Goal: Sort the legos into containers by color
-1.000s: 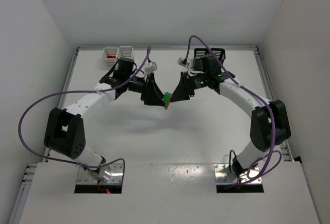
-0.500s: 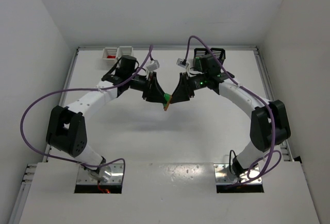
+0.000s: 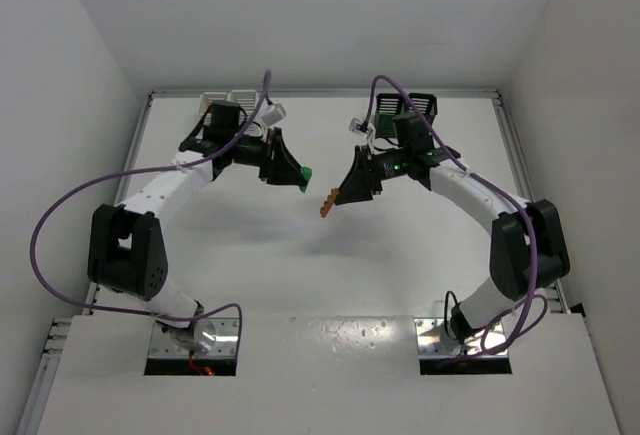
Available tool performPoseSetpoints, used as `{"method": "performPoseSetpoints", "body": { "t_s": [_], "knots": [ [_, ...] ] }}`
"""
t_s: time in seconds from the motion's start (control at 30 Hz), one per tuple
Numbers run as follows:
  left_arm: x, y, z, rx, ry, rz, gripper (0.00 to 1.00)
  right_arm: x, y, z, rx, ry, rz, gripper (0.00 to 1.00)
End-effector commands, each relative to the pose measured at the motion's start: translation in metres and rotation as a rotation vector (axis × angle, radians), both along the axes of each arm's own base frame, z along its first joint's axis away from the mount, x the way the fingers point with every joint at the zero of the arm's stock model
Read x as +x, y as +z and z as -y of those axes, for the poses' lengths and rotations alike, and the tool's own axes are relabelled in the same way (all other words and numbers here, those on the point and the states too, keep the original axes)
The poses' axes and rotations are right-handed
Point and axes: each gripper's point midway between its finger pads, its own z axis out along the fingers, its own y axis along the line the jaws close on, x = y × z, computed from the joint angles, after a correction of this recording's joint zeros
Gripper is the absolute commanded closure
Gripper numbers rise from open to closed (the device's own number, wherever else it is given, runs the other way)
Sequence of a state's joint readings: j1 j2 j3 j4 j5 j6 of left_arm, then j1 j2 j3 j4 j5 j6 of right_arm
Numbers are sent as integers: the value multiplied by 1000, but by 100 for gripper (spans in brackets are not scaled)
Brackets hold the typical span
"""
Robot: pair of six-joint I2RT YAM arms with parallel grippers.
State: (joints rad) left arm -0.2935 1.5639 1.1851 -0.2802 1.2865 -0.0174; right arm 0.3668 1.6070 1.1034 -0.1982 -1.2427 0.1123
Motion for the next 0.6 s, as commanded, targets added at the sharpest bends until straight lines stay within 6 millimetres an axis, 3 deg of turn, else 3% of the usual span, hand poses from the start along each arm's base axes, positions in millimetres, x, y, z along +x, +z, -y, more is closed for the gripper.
{"method": "performPoseSetpoints", "body": {
  "t_s": [0.0,0.13,0.23,0.33,0.37,0.43,0.47,0.57],
  "knots": [
    [26,28,-21,-49,49,124,89,-2,12,8,34,5,58,100],
    [42,29,-44,-49,111,143,89,9,9,17,12,-50,81,100],
    [47,24,-48,-26,149,156,89,42,8,30,-56,-171,130,100],
    [51,19,-52,13,199,192,89,89,15,52,-134,-350,206,100],
    [50,17,-53,21,209,192,89,110,27,64,-147,-430,245,100],
    [51,13,-52,47,232,205,89,144,29,88,-232,-597,285,100],
    [52,15,-53,53,245,217,89,166,40,104,-252,-674,321,100],
    [57,11,-51,86,285,235,89,218,47,156,-401,-955,374,100]
  ]
}}
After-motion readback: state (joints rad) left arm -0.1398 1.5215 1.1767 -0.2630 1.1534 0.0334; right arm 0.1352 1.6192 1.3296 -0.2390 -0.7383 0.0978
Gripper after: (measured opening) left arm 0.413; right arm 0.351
